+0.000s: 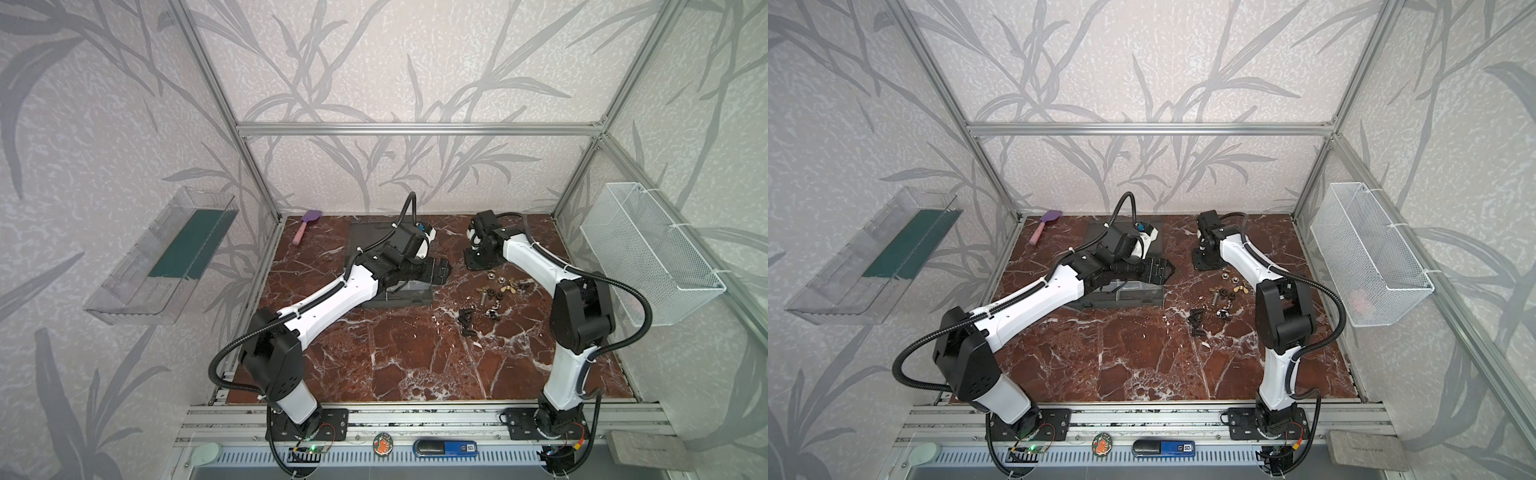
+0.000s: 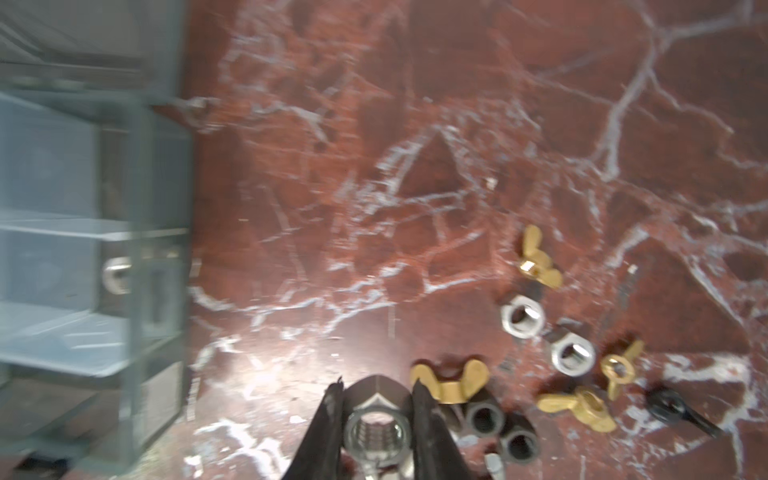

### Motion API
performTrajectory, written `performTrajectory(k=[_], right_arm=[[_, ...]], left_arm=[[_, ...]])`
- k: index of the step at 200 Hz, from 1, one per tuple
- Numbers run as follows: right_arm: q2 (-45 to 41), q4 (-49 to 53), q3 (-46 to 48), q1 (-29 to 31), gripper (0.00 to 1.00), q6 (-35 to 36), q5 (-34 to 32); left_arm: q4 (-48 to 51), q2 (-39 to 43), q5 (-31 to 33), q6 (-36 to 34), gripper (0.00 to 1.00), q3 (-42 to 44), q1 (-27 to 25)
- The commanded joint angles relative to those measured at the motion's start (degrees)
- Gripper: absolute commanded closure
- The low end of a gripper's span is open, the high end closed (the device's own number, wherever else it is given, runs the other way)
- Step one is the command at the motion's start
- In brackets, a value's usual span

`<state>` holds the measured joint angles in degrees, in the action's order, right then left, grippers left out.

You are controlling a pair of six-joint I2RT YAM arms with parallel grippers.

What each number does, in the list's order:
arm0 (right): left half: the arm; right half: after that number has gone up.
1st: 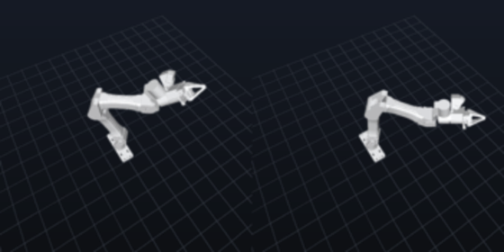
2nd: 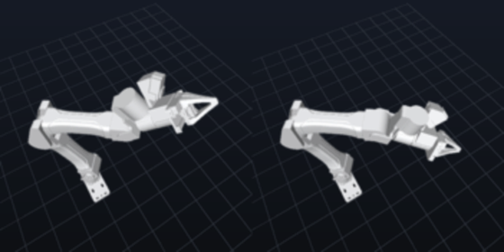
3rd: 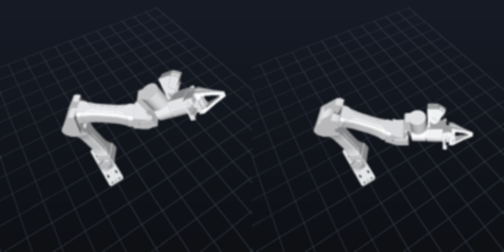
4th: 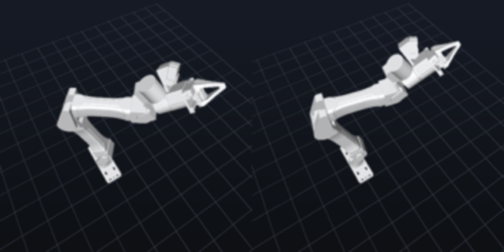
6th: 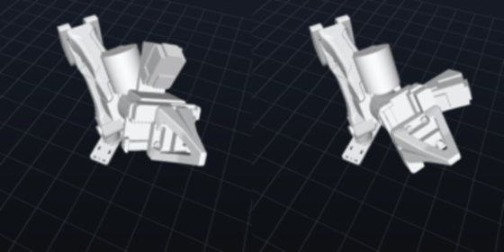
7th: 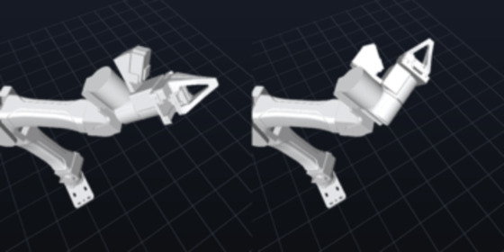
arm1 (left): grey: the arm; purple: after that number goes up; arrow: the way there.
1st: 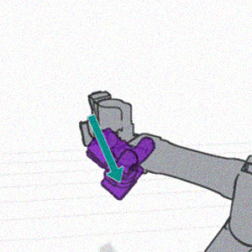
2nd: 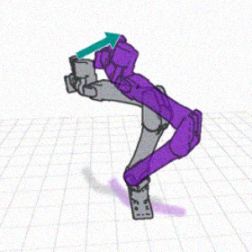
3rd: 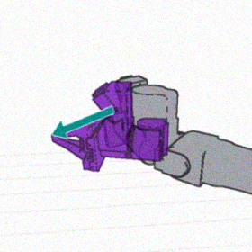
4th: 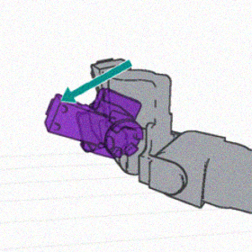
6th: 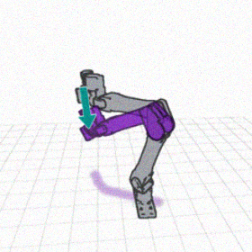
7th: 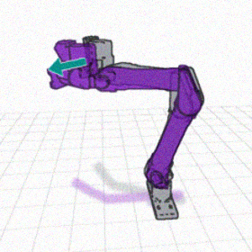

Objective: Sort the screws and nuts into containers
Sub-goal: 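Carry the silver hex nut into the organizer compartment and release, then move the right gripper back over the nut pile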

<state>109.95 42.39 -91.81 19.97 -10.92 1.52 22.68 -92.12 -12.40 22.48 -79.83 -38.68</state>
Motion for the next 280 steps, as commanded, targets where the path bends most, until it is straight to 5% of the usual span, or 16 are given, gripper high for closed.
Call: performTrajectory(k=[1, 51, 119, 280], right_arm=[[0.9, 1.0, -4.7, 3.0, 0.81, -1.3, 2.1], [9.7, 4.1, -17.2, 10.7, 0.81, -2.1, 2.9], [21.6, 9.2, -30.0, 15.7, 0.80, -2.4, 2.7], [24.2, 10.8, -31.9, 16.7, 0.59, -1.5, 1.4]], left_arm=[[1.0, 5.1, 0.8, 0.4, 0.00, 3.9, 2.7], [-1.2, 12.2, -0.8, 2.5, 0.01, 13.1, 10.4], [-5.0, 14.2, -0.9, 3.1, 0.01, 17.9, 12.5], [-6.1, 12.8, -3.8, 4.6, 0.00, 17.9, 15.1]])
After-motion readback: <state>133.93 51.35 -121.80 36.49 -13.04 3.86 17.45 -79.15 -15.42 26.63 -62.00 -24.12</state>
